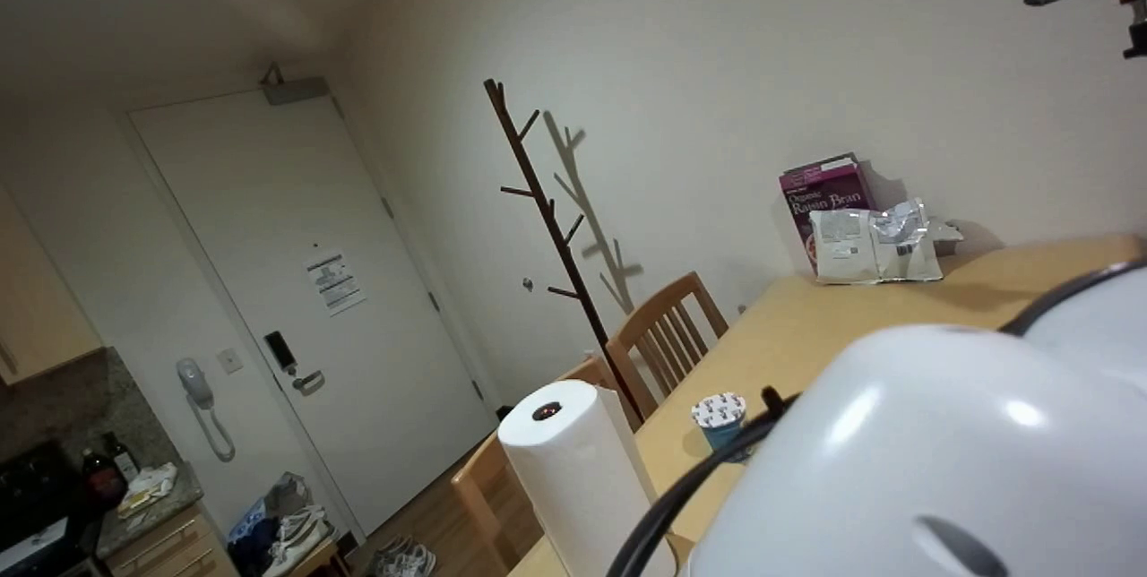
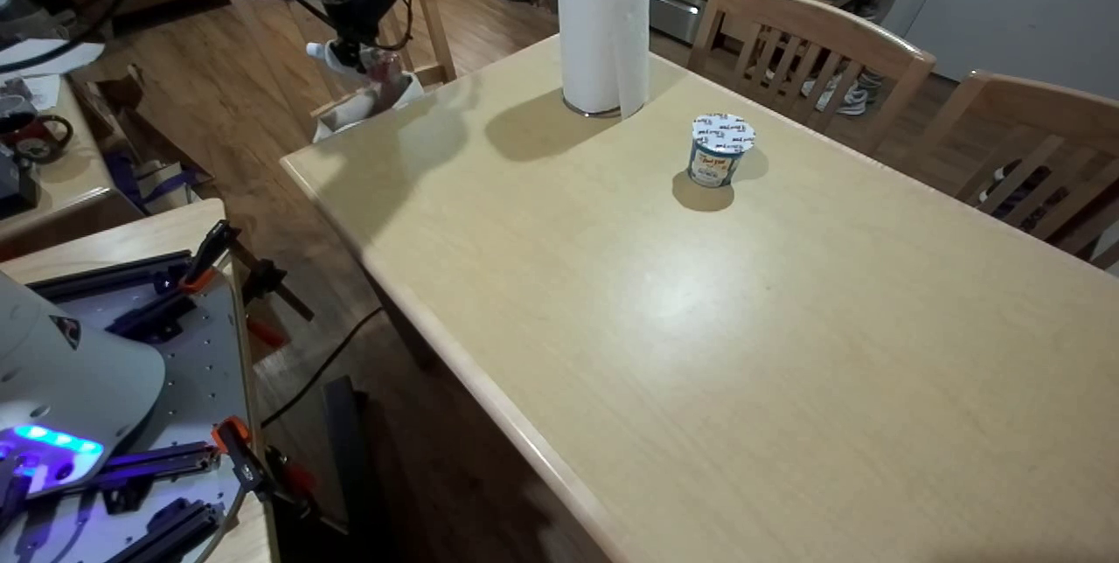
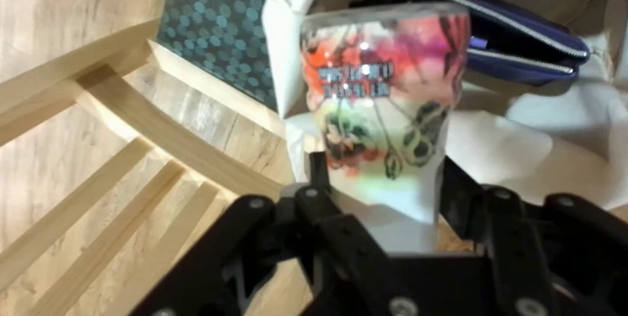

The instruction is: Move the tissue roll to the top left corner of the table and put the bottle on the chair on the table

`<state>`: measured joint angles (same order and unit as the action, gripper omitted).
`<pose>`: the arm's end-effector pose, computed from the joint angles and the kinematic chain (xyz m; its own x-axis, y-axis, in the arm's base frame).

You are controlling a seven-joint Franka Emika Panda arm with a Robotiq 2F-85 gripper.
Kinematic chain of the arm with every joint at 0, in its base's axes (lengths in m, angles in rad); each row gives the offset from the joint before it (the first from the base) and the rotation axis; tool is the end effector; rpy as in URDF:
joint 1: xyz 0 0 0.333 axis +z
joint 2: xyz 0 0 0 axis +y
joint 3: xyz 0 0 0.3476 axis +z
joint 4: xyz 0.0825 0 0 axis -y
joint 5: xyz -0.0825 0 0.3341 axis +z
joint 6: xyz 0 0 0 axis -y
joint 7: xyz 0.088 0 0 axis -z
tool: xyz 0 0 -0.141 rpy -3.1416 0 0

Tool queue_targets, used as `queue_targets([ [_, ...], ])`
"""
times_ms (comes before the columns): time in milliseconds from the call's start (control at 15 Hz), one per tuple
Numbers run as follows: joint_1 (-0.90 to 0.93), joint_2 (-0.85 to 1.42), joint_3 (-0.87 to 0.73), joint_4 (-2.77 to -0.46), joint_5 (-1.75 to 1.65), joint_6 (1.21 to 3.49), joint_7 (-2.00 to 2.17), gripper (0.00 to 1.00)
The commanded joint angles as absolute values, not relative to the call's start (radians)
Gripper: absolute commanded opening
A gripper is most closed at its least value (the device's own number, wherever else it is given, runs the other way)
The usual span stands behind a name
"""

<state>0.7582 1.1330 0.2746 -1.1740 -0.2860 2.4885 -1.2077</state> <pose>0.4565 0.6196 0.1366 -0.6471 0.7549 0.1067 0.7580 0.6222 0.1955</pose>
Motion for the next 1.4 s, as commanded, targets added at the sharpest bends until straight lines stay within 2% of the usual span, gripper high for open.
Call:
queue_targets([
  [0,0.763,0.936,0.251,-1.381,-0.297,2.609,-1.082,0.29],
  [200,0.816,0.796,0.173,-1.507,-0.335,2.734,-0.912,0.29],
  [333,0.873,0.716,0.111,-1.580,-0.368,2.737,-0.828,0.29],
  [400,0.809,0.839,0.193,-1.427,-0.369,2.702,-0.898,0.54],
  [733,0.839,0.748,0.159,-1.531,-0.385,2.701,-0.837,0.54],
  [800,0.838,0.748,0.156,-1.533,-0.386,2.701,-0.837,0.29],
  [1000,0.717,0.711,0.275,-1.615,-0.323,2.912,-0.864,0.29],
  [1333,0.582,0.599,0.346,-1.878,-0.317,3.325,-0.768,0.29],
])
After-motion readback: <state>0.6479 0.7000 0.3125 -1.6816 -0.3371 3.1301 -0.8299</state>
